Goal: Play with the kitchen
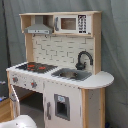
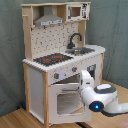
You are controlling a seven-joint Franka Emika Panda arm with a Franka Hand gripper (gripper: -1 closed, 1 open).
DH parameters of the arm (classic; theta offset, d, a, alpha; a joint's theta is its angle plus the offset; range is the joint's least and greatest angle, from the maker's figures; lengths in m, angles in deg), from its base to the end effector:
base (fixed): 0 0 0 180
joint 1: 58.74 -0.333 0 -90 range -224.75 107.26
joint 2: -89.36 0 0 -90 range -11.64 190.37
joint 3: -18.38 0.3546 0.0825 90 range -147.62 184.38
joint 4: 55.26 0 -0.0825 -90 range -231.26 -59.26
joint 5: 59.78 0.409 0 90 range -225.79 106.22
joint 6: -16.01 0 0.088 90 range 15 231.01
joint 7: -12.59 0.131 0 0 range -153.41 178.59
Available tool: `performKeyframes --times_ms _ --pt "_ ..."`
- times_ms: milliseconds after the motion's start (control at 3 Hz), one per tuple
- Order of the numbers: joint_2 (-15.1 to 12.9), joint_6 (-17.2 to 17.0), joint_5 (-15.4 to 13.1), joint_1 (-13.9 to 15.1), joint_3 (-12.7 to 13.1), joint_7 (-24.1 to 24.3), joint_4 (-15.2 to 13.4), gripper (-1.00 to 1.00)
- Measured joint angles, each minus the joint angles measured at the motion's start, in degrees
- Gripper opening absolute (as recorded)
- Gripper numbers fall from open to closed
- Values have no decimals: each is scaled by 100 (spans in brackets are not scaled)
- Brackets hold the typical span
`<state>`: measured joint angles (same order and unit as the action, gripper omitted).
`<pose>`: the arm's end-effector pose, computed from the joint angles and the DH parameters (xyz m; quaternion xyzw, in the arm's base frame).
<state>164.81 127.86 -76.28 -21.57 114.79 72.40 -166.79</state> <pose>0.2250 0.5604 0.3330 0.7021 0.0492 0.5569 0.4410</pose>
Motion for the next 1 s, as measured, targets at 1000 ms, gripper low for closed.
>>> performKeyframes --times_ms 1000 --pt "-2 -383 -92 -395 -913 -1857 16 100"
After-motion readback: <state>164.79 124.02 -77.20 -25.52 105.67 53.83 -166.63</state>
